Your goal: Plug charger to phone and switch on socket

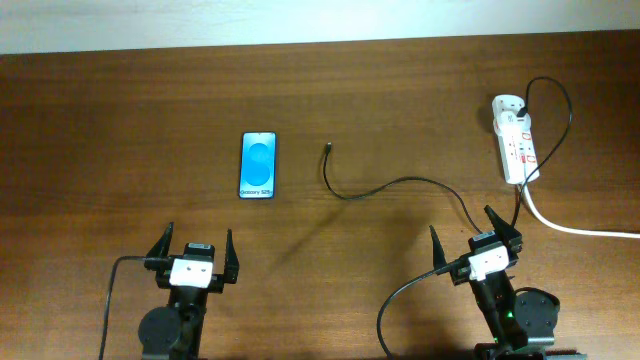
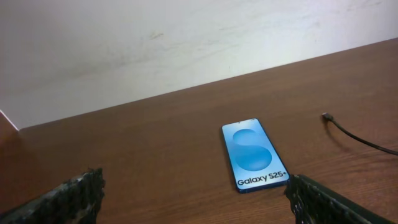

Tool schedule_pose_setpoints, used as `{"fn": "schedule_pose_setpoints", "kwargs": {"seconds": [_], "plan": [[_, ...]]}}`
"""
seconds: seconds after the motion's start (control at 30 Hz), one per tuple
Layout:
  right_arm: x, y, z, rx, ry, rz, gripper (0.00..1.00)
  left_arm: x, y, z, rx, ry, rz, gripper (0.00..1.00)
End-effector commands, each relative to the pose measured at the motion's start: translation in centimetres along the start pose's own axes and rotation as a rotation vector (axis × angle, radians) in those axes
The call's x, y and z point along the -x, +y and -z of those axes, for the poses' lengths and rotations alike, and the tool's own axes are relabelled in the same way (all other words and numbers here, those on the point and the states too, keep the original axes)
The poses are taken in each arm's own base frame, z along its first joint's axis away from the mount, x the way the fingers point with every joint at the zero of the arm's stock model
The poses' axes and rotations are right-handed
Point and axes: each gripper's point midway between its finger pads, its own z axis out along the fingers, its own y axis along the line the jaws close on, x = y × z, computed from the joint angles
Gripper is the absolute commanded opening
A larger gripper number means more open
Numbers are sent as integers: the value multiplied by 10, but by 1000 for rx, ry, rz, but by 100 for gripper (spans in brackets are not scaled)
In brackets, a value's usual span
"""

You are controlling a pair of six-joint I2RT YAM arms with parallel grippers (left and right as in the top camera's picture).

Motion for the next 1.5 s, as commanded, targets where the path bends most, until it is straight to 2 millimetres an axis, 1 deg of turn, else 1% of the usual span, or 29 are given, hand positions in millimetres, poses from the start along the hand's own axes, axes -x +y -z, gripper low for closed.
{"fn": "schedule_pose_setpoints", "kwargs": {"seconds": [0.0,0.43,0.8,0.9,0.97,1.23,1.47], "plan": [[-1,2,0,5,-2,-14,98,-3,2,0,12,5,100,99],[-1,2,0,5,-2,-14,98,-3,2,0,12,5,100,99],[-1,2,0,5,-2,-14,98,2,3,0,16,-13,100,99],[-1,2,0,5,-2,-14,98,1,3,0,16,-12,100,99],[-1,2,0,5,-2,-14,98,-3,2,0,12,5,100,99],[-1,2,0,5,-2,-14,98,-2,2,0,13,3,100,99],[-1,2,0,5,-2,-14,98,2,3,0,17,-16,100,99]]}}
